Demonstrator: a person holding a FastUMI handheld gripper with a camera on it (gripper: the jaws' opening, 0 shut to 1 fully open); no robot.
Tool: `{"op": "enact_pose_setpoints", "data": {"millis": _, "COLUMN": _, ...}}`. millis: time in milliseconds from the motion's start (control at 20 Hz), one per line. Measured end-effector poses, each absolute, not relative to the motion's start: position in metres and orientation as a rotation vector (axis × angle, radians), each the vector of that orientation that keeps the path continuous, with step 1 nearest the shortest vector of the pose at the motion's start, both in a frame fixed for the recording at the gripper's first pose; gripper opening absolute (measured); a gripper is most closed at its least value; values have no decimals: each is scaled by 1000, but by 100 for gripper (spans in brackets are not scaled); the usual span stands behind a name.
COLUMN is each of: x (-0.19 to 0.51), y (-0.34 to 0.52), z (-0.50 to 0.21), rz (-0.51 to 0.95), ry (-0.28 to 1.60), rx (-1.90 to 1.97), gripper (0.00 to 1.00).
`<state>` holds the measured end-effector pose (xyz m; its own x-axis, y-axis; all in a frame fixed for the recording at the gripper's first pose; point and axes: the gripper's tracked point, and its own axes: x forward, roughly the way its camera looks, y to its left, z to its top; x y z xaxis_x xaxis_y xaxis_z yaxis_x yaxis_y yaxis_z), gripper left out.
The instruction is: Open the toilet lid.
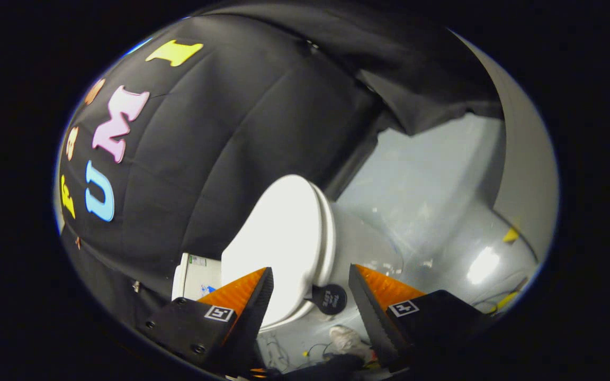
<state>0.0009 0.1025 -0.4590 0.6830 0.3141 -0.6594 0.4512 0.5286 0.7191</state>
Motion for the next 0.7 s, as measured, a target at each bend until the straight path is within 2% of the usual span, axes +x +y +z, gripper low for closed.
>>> {"op": "enact_pose_setpoints", "data": {"millis": 200, "x": -10, "y": 127, "z": -477, "rz": -16, "ry": 932, "rx": 1070, "gripper": 90}}
{"op": "enact_pose_setpoints", "data": {"millis": 300, "x": -15, "y": 111, "z": -494, "rz": -92, "ry": 948, "rx": 1027, "gripper": 57}}
{"op": "enact_pose_setpoints", "data": {"millis": 400, "x": -11, "y": 105, "z": -486, "rz": -120, "ry": 949, "rx": 1140, "gripper": 23}}
{"op": "enact_pose_setpoints", "data": {"millis": 600, "x": -24, "y": 121, "z": -488, "rz": -25, "ry": 1024, "rx": 1173, "gripper": 24}}
{"op": "enact_pose_setpoints", "data": {"millis": 700, "x": -19, "y": 123, "z": -493, "rz": -16, "ry": 1023, "rx": 1173, "gripper": 15}}
